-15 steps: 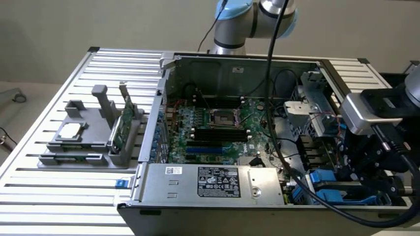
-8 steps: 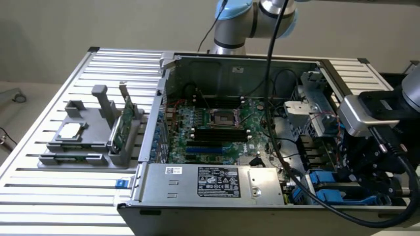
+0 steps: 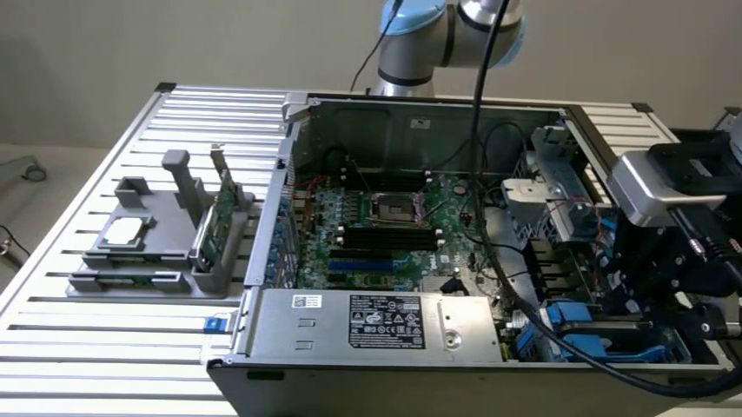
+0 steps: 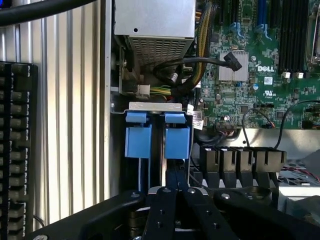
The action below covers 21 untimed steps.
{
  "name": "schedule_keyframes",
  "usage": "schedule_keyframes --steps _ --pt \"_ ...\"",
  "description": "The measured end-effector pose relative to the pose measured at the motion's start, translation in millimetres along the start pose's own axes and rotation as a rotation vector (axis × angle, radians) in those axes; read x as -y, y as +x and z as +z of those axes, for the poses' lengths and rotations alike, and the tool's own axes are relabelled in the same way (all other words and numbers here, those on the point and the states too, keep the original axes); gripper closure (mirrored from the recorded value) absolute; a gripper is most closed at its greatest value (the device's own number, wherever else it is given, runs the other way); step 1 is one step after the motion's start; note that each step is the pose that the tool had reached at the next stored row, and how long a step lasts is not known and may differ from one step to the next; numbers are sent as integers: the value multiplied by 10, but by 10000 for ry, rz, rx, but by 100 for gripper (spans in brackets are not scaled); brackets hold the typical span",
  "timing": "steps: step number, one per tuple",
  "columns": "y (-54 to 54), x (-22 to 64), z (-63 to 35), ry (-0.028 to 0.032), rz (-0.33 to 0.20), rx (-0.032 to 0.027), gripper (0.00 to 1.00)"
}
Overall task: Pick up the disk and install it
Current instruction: 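Insert the disk into the insertion slot, then insert the first disk wire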
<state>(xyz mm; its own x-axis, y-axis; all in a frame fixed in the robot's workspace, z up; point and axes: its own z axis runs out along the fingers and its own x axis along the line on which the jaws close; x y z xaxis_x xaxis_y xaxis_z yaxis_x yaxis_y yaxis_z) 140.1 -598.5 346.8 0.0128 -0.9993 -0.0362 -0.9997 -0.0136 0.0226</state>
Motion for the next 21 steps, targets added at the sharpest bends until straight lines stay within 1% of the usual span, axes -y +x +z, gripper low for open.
schedule_keyframes --steps 11,12,21 --pt "-17 -10 -500 -4 0 -3 89" --pt "-18 -11 -516 -7 -1 -7 89" --pt "-17 -11 -514 -7 0 -2 89"
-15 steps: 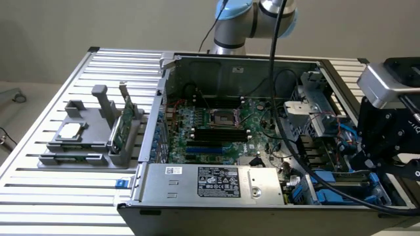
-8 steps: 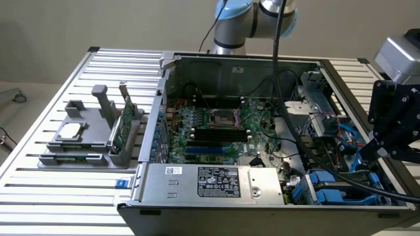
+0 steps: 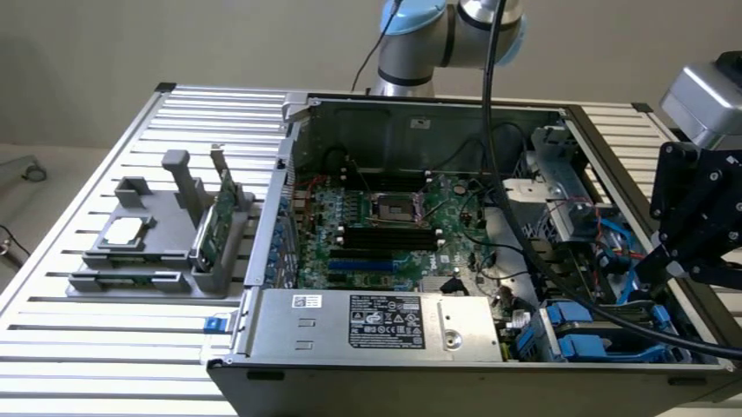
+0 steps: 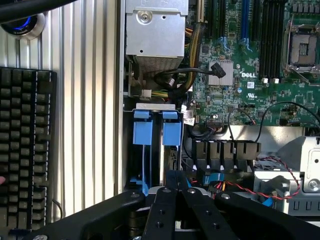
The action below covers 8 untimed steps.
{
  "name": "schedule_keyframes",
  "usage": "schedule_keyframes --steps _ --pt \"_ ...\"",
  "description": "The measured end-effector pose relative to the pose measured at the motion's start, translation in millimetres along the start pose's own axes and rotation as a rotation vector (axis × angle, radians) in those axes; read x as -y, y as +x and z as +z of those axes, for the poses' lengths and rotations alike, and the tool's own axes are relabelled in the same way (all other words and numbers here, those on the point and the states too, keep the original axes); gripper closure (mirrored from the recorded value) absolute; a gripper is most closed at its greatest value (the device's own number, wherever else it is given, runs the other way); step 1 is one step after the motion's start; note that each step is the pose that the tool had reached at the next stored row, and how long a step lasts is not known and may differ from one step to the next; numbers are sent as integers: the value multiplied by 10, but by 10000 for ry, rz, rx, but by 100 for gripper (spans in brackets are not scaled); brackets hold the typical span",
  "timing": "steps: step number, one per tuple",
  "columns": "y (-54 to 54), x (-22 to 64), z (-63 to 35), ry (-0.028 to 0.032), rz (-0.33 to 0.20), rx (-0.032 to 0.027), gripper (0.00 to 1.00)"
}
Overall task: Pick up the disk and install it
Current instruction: 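Insert the first disk wire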
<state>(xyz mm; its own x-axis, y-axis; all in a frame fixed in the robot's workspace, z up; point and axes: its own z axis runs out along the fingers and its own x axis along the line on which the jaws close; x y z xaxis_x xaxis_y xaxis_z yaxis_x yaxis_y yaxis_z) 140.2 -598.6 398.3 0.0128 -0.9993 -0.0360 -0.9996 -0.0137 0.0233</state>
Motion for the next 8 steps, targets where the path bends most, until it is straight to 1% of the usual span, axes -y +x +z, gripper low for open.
schedule_keyframes --steps 8 --pt "0 0 0 0 0 0 89"
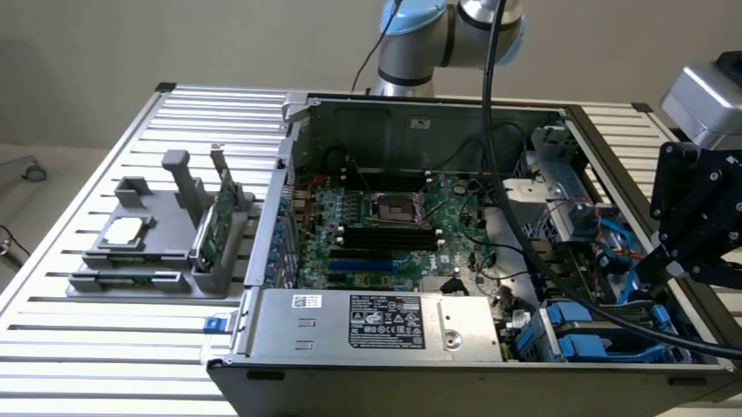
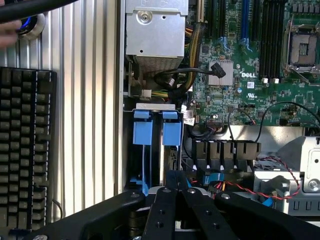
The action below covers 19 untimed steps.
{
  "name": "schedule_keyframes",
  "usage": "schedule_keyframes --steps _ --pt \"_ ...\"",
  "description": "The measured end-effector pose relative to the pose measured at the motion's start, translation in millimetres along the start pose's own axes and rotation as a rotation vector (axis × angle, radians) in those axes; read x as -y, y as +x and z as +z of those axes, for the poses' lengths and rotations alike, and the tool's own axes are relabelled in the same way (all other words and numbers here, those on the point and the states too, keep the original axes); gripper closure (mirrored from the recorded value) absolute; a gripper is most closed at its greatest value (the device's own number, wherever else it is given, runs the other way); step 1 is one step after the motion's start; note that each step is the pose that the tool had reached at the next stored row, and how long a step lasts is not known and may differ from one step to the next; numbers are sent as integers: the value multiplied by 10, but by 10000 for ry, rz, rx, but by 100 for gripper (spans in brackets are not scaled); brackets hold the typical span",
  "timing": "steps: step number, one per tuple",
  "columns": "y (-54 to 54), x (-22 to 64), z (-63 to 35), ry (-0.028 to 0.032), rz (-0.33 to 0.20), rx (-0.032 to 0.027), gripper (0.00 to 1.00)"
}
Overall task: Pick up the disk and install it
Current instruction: 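Insert the first disk wire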
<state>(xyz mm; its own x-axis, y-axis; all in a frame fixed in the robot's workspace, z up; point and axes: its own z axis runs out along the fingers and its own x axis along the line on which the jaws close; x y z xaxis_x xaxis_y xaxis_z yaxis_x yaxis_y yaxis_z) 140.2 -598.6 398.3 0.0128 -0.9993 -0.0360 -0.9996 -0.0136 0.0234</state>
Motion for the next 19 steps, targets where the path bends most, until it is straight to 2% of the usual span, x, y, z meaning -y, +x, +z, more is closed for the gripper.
schedule_keyframes --steps 2,3,4,5,7,8,19 --pt "0 0 0 0 0 0 88" --pt "0 0 0 0 0 1 83" --pt "0 0 0 0 0 0 83" --pt "0 0 0 0 0 0 70" --pt "0 0 0 0 8 0 70" --pt "0 0 0 2 56 2 64" --pt "0 0 0 62 1714 40 64"
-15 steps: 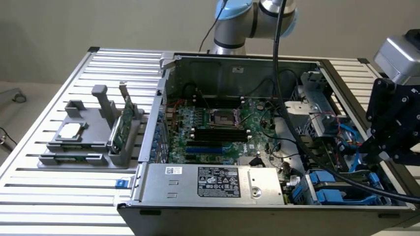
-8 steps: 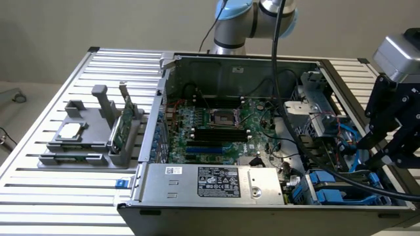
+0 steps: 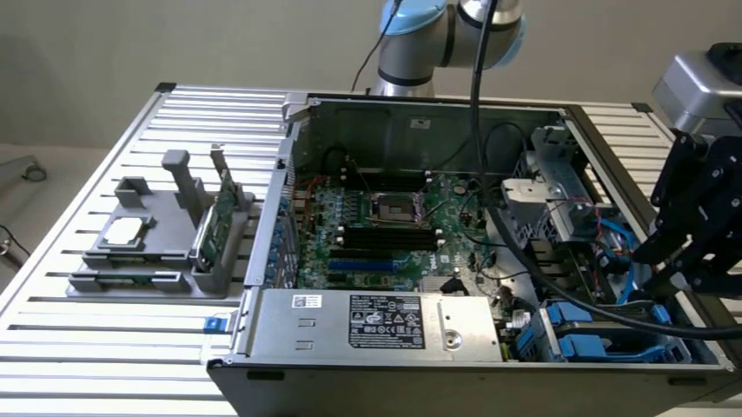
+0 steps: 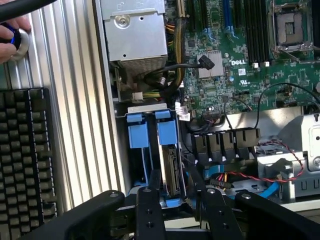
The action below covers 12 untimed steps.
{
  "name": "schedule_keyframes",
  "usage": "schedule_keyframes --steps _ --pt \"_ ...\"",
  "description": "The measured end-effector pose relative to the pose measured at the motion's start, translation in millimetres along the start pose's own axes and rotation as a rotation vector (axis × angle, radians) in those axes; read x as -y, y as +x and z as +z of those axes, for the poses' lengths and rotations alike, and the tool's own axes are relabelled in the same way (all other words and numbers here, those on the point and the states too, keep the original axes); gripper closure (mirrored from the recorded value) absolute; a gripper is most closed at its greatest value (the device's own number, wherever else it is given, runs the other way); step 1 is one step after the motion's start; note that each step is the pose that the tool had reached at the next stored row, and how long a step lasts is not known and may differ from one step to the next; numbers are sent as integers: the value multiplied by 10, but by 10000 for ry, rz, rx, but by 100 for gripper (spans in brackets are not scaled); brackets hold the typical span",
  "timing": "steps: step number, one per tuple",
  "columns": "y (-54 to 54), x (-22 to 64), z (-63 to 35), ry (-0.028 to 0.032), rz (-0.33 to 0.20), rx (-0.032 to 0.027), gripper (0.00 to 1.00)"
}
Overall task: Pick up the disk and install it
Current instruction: 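Insert the first disk wire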
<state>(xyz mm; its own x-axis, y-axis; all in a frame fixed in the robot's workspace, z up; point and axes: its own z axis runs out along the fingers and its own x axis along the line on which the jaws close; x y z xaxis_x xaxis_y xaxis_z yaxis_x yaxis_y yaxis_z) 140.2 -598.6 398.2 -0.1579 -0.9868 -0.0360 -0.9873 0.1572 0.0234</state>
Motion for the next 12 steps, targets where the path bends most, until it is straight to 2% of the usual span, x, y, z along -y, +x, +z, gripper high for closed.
schedule_keyframes --steps 12 --pt "0 0 5 75 2074 47 64"
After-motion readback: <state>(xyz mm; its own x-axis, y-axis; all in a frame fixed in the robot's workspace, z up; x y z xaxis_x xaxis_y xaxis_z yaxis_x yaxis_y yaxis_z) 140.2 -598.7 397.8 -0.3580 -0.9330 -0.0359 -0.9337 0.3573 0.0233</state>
